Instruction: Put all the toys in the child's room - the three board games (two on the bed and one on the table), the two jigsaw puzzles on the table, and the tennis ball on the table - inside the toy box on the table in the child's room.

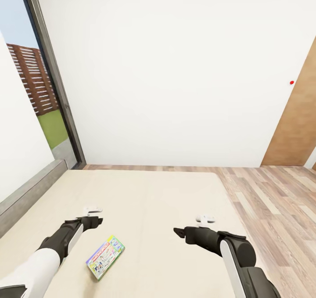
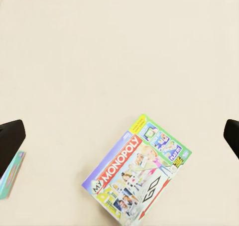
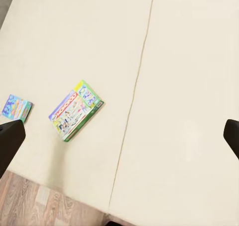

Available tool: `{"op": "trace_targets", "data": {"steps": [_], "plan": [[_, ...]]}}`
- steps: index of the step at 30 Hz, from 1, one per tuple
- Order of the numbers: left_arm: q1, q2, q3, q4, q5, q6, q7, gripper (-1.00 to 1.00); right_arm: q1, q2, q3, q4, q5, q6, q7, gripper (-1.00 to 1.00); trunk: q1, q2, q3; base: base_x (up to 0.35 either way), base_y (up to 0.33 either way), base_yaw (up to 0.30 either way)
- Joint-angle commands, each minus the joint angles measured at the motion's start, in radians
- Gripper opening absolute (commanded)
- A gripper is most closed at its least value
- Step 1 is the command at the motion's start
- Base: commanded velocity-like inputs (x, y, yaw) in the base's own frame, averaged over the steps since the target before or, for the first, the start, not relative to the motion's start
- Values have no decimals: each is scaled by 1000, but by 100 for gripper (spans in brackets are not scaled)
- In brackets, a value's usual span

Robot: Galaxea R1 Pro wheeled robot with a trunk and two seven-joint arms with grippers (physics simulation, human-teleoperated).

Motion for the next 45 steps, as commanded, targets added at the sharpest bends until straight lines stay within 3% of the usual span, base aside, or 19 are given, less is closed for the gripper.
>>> {"op": "trace_targets", "data": {"steps": [1, 45], "plan": [[0, 0, 6, -2, -1, 8, -6, 100, -1, 0, -1, -1, -6, 5, -3, 100, 1, -2, -2, 0, 22, 0], [0, -3, 6, -1, -3, 11, -7, 100, -1, -12, -15, 0, -7, 6, -2, 100, 1, -2, -2, 0, 85, 0]]}}
